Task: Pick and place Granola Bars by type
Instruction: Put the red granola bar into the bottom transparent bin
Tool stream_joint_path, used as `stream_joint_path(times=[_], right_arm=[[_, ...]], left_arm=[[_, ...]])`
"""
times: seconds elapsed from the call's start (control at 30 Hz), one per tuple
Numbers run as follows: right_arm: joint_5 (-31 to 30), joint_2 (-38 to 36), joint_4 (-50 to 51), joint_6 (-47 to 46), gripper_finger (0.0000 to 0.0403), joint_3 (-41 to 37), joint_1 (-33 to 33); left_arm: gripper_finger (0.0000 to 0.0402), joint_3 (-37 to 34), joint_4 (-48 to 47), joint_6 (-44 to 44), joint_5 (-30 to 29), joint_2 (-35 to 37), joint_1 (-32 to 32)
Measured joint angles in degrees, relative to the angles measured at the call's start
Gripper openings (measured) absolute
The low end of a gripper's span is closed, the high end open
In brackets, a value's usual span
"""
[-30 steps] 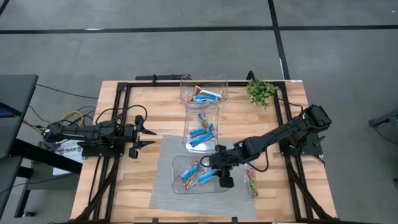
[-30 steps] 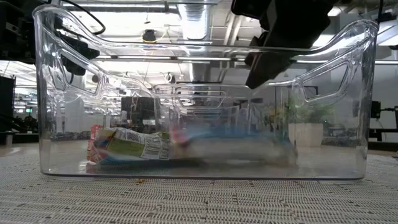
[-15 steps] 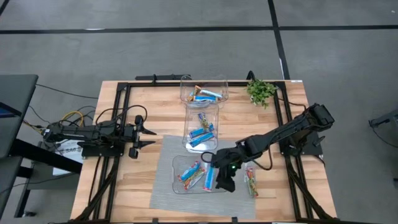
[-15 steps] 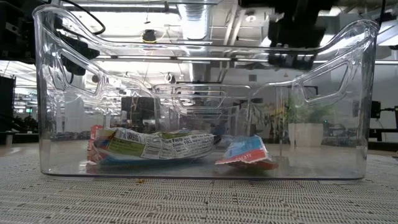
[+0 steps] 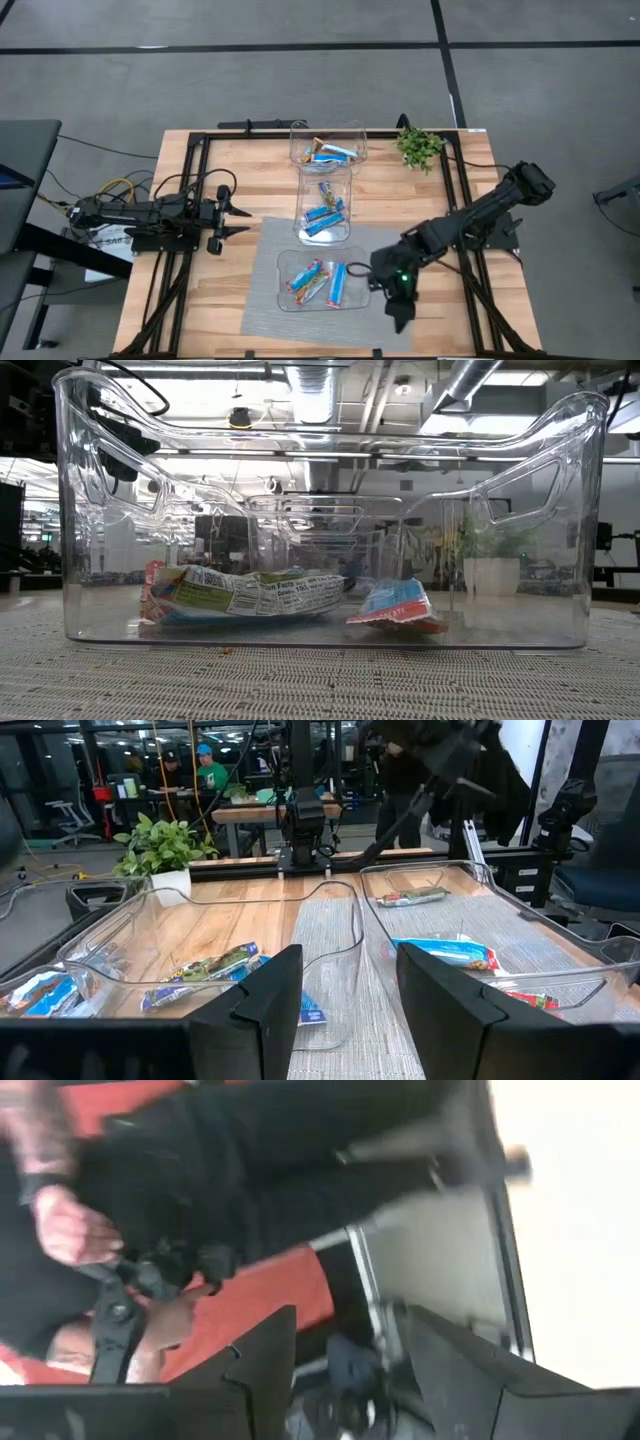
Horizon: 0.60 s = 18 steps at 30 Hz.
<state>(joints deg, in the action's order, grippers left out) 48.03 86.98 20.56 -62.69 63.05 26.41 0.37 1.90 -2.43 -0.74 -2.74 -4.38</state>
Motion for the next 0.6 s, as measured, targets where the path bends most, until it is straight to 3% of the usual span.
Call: stream_joint_path(times=[0.27,0.43,0.6], right_arm=[[-3.33,0.41,24.54,-13.56,0.0169,0.0,5.72],[-16.6,0.42,36.18,-24.08,0.0164,-0.01,7.48],[-31.52,0.42,41.45,-35.76,0.0159,-0.02,8.55]], left_arm=[[0.0158,0.0,-0.01,-0.11,0.03,0.0,0.0],[0.0158,-0.01,-0.01,0.26,0.04,0.0,-0.01],[0.0158,-0.01,-0.01,-0.01,0.06,0.0,0.0]])
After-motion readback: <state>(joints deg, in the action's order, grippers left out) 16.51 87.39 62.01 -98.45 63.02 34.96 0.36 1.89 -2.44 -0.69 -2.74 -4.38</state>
